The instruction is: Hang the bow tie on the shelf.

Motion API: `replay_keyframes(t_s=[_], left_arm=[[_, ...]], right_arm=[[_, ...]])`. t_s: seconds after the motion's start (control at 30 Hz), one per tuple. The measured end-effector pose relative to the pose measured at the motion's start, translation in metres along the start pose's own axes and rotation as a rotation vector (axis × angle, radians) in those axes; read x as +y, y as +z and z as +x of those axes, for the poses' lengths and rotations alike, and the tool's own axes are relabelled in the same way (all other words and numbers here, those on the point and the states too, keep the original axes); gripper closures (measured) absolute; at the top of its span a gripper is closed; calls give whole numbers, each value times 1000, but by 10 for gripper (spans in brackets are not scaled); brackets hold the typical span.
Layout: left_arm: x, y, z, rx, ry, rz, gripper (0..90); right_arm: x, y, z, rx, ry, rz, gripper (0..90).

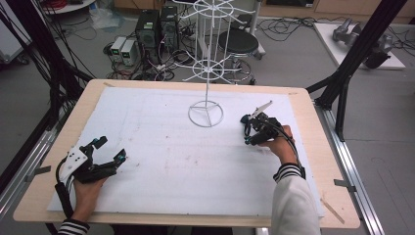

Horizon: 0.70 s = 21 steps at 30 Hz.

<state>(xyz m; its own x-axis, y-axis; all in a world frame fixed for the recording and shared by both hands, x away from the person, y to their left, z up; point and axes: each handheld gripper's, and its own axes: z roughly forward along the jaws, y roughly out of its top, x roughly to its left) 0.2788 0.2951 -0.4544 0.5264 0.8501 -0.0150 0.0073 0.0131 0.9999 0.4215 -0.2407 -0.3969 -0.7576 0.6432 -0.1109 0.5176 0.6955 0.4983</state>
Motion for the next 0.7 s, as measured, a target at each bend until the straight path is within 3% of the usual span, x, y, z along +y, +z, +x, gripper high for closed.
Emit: replay_keyframes(t_s=[0.23,0.43,0.7], left_arm=[[0,0,0,0,0,-1,141],[0,0,0,1,0,-1,141],[0,0,0,0,0,-1,140]], right_arm=[[2,7,1,-13,-44,39,469],[2,10,1,-24,-54,63,545],[1,12,1,-25,-70,90,578]])
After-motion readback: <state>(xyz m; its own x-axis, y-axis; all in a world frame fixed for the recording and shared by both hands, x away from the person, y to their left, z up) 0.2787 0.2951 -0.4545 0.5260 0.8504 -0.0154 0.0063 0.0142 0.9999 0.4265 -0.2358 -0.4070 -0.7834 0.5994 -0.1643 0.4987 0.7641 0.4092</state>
